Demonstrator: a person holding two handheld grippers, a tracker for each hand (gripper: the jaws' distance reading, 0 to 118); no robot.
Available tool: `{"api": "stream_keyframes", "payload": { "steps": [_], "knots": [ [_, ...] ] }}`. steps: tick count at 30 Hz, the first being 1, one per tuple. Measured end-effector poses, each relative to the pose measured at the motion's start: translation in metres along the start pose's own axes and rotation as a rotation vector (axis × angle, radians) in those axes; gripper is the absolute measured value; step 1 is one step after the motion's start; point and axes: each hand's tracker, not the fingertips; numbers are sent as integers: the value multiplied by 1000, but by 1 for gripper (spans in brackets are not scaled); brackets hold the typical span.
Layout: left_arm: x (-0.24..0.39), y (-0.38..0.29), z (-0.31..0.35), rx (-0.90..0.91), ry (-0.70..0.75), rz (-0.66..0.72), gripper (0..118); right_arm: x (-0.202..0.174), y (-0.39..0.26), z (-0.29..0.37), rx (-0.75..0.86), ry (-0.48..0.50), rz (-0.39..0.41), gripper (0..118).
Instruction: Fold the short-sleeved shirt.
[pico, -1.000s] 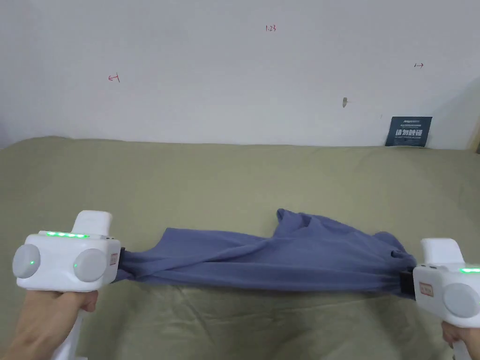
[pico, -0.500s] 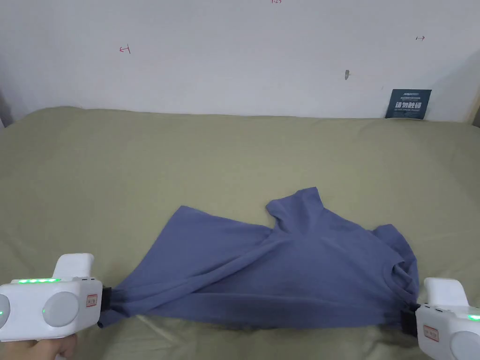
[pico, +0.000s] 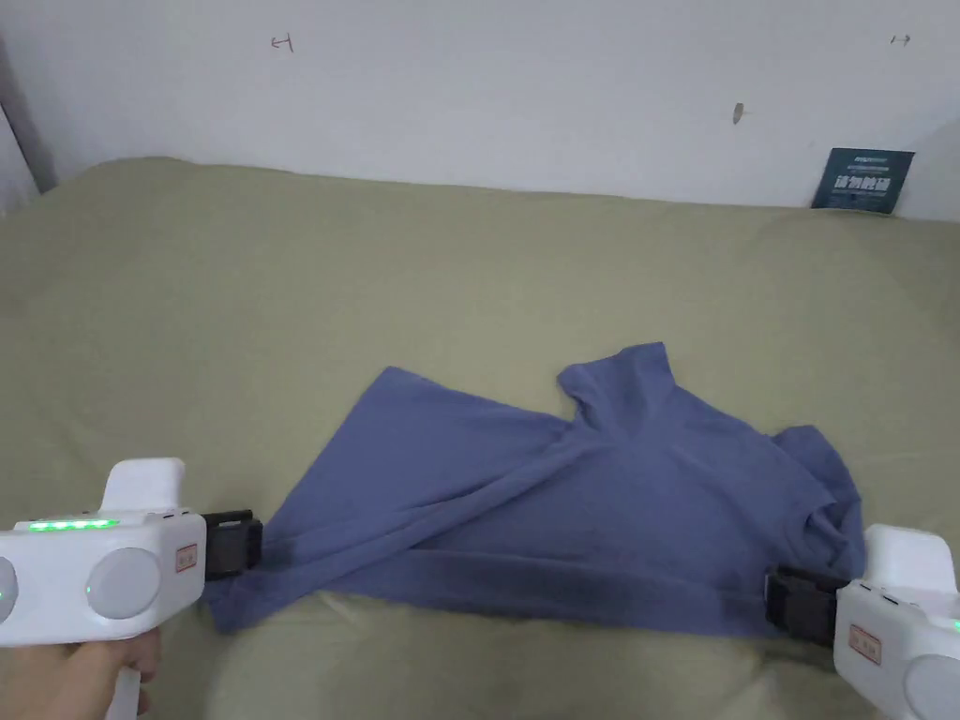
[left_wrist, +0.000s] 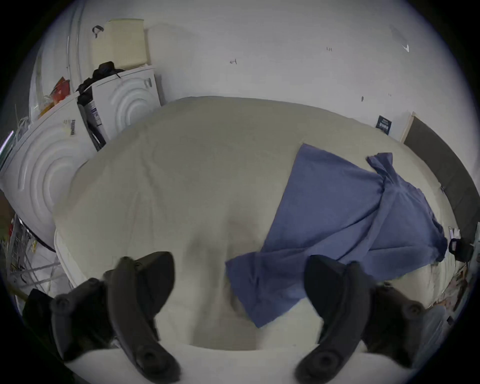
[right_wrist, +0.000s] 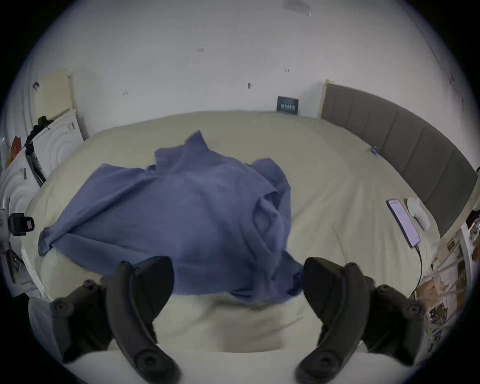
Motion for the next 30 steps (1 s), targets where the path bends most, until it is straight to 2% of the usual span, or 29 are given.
{"api": "stream_keyframes", "payload": {
  "steps": [1,2,3,5,7,10,11,13,14,15,16,17,18,20,22,23,25,26,27,30],
  "knots": [
    [-1,-4,6,3,-14,14,65,-6,-1,4,27,15,5,66],
    [-2,-9,11,-3,-18,23,11,-14,-2,8,32,23,11,18],
    [-3,-14,8,-8,-17,23,0,-23,-7,8,33,33,11,7],
    [-7,-25,6,-12,-10,26,0,-37,-16,6,58,45,20,7],
    [-12,-27,-1,-65,-33,16,0,-47,-17,3,16,92,57,7],
    [-17,-29,-9,-86,-54,0,0,-57,-23,-3,22,93,68,7],
    [-24,-26,-28,-110,-68,5,16,-58,-22,-4,21,98,67,7],
    [-29,-22,-45,-120,-77,21,85,-60,-19,-4,21,106,61,7],
    [-31,-18,-56,-125,-75,28,100,-60,-17,-5,19,108,60,7],
    [-15,-19,-47,-116,-49,15,100,-60,-16,-5,17,111,62,7],
    [-13,-19,-56,-149,-54,19,118,-61,-14,-6,17,109,65,7],
    [-12,-17,-57,-108,-28,23,109,-61,-12,-6,18,106,72,7],
    [-8,-16,-61,-137,-44,14,94,-60,-11,-7,18,103,81,7],
    [12,-10,-37,-174,-46,2,52,-57,-7,-12,17,100,81,7],
    [26,-14,-28,-168,-45,-21,48,-54,-1,-19,10,102,77,7],
    [13,-20,-52,-159,-36,-63,39,-52,2,-23,2,106,80,7],
    [15,-19,-44,-157,-61,-32,4,-51,10,-32,7,96,101,7],
    [18,-19,-41,-155,-73,-27,4,-50,16,-37,13,85,115,7],
    [7,-16,-64,-175,-66,-47,4,-47,25,-43,19,82,111,7],
    [8,-19,-69,-181,-74,-56,4,-37,58,-70,21,83,83,7]
  ]
}}
